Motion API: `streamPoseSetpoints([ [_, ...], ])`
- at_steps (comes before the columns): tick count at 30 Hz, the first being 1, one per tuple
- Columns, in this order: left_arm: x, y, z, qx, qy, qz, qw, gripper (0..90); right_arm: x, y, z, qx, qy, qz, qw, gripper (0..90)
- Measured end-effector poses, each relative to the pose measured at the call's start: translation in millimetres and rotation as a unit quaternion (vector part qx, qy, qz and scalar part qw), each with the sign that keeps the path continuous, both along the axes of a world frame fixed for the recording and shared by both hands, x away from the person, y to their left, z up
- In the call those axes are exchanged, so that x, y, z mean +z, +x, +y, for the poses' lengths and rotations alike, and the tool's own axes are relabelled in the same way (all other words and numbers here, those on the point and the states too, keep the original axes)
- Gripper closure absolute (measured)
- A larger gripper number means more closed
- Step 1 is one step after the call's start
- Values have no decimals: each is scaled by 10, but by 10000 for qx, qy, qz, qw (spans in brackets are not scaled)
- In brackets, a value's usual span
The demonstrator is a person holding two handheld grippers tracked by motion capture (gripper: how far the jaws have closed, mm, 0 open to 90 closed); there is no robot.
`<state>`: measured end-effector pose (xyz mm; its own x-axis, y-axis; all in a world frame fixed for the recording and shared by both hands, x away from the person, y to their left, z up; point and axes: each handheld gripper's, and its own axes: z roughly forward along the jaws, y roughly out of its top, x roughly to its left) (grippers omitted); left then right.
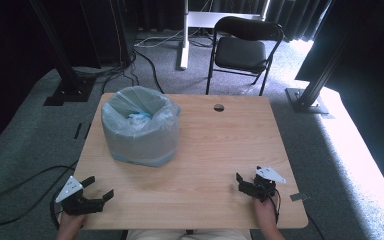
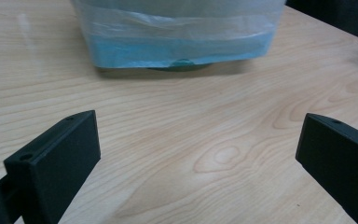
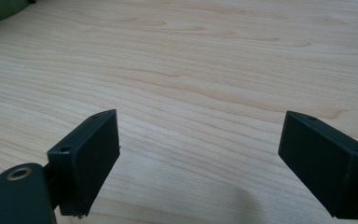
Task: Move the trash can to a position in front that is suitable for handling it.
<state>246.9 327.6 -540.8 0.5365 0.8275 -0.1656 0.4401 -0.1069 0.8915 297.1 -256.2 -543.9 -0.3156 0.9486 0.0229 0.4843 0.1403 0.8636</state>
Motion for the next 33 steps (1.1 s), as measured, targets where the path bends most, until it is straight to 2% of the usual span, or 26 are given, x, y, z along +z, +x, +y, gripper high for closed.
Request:
streamPoseSetpoints([
  [4,-3,24,10,-48,-60,89,9999,1,-2,7,1,58,-4,74,10000,119],
  [5,-5,31,21,-38,-115,126,9998,1,-6,17,-4,16,49,225,9997,119],
  [6,-5,31,21,-38,-115,126,9998,1,-6,17,-4,16,49,225,9997,119],
  [7,-6,52,34,-67,-173,226,9996,1,-8,19,2,-77,18,284,9996,119],
  [8,-6,52,34,-67,-173,226,9996,1,-8,19,2,-77,18,284,9996,119],
  [10,-4,87,40,-120,-193,334,9992,1,-11,31,7,-49,100,371,9992,120],
  [11,1,106,40,-144,-179,377,9990,1,-6,49,26,24,44,446,9990,120],
  [14,17,149,48,-74,-115,385,9992,1,6,102,50,162,236,608,9977,120],
  [17,43,213,70,6,-103,328,9994,1,11,128,71,212,251,648,9974,120],
  [18,43,263,86,13,-83,337,9994,1,36,230,181,335,97,617,9975,119],
  [21,31,338,101,45,-63,351,9994,1,56,304,265,414,114,631,9971,120],
  [22,31,338,101,45,-63,351,9994,1,68,343,319,448,94,609,9971,119],
  [24,34,441,109,125,-35,304,9995,1,110,451,481,577,51,538,9969,120],
  [26,33,480,116,253,92,212,9994,1,140,536,597,654,47,487,9967,120],
  [30,27,602,201,418,-8,266,9988,1,188,716,822,773,138,410,9961,120],
  [33,61,685,231,481,-14,217,9986,1,214,839,993,880,117,349,9954,120],
])
